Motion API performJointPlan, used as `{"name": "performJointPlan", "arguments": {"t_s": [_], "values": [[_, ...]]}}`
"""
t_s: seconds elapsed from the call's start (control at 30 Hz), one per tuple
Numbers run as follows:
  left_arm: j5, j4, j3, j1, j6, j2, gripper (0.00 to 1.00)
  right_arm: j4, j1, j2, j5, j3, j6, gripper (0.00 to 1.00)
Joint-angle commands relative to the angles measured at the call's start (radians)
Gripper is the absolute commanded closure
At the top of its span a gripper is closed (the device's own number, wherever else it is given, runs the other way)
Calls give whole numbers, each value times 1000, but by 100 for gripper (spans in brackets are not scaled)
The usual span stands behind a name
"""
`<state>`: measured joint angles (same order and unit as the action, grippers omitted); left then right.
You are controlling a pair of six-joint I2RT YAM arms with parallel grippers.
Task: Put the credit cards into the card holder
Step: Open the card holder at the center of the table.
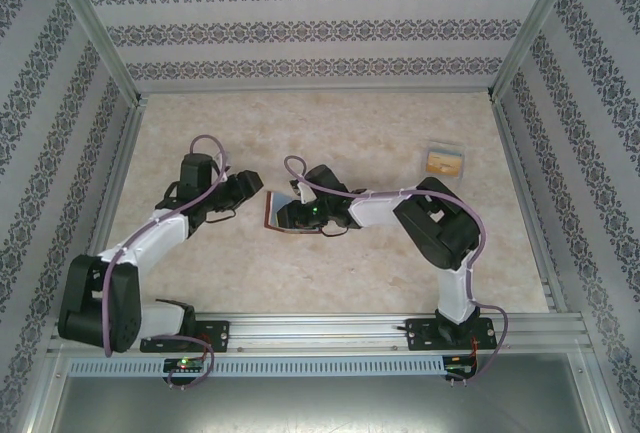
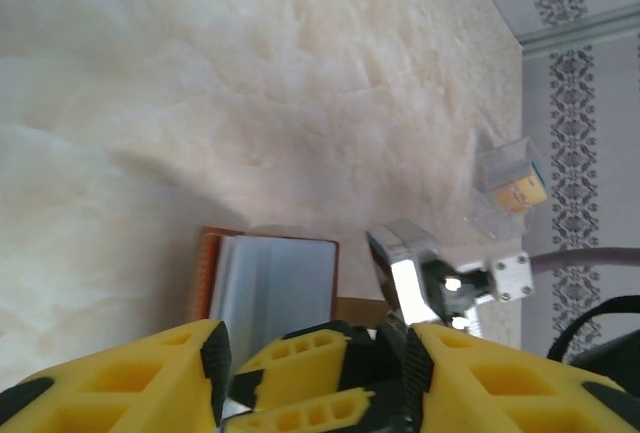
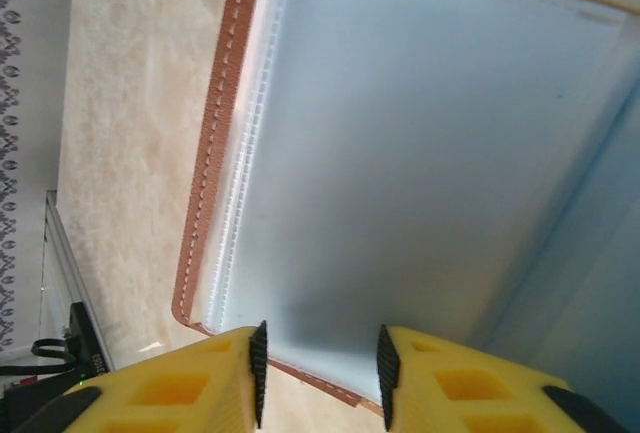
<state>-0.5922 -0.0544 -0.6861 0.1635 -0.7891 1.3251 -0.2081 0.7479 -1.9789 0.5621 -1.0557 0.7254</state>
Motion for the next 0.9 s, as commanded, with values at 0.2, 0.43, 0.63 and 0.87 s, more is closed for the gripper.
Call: {"name": "performJointPlan", "arguments": {"t_s": [0.2,0.43,0.63,0.87], "values": [[-87,-277,-3,80,-106,171,79,132,-22,-72,-37,-47,70,81],[-55,-255,34,87,-62,231,90,124,-40,-75,-11,-39,114,84],[-69,-296,50,89,-50,320,90,140,-43,-69,-10,-43,109,84],[-62,-331,76,93,-46,401,89,171,-76,-21,-36,-30,89,75]]}}
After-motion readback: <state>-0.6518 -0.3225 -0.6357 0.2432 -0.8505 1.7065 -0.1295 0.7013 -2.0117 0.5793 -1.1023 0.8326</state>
